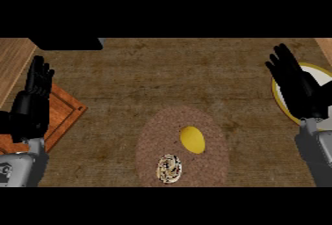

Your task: Pick the lemon from the placemat and place it in the bowl

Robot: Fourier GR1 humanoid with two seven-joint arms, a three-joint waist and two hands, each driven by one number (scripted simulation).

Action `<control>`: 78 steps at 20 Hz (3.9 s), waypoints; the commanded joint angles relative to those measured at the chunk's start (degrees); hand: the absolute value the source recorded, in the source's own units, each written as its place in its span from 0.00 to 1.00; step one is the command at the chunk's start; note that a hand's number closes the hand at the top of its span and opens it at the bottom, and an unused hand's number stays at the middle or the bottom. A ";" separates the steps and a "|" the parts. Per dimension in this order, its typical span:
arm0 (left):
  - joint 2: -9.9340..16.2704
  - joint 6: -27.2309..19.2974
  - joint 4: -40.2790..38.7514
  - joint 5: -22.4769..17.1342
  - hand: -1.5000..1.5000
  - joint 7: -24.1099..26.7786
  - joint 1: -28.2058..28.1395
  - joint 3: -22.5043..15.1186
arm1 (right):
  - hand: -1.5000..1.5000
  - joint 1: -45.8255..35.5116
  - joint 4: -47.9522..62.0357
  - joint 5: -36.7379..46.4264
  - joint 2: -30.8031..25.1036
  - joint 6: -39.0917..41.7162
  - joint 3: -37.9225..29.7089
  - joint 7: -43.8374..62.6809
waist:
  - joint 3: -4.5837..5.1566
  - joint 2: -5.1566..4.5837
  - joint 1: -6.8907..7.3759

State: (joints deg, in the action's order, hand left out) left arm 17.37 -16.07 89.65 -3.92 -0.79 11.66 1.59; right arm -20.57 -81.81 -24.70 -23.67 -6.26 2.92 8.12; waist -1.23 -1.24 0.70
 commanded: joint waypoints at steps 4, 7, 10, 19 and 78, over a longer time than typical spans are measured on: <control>1.76 2.12 -2.31 1.25 0.50 -1.64 0.00 -1.24 | 1.00 -8.79 -11.25 6.08 -2.13 13.79 8.96 -12.48 | 1.21 1.44 0.96; 2.23 3.27 -3.26 0.95 0.50 -2.99 -2.09 -1.73 | 1.00 -12.06 -11.73 24.27 -17.83 13.05 10.92 -9.97 | 3.71 3.82 -1.41; 2.92 4.17 -2.65 -0.44 0.50 -3.61 -5.97 -0.50 | 0.00 0.36 -14.71 33.87 -14.56 2.52 15.35 -9.91 | 1.31 2.41 -2.99; 5.31 8.08 -1.46 -2.55 0.50 -6.77 -4.28 1.97 | 0.00 27.20 -31.77 52.73 -15.29 -9.81 22.74 -19.91 | 1.24 1.48 -1.83; -0.89 13.14 -0.80 3.95 0.50 -8.30 -2.04 6.59 | 0.00 -0.53 -7.32 85.20 12.27 38.30 35.95 14.69 | 1.24 1.29 -0.73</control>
State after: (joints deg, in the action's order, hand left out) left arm 15.91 -4.08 89.13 0.46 -8.31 8.57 6.52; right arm -24.40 -86.41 58.26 -11.94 30.27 39.84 22.92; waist 0.00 0.00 0.11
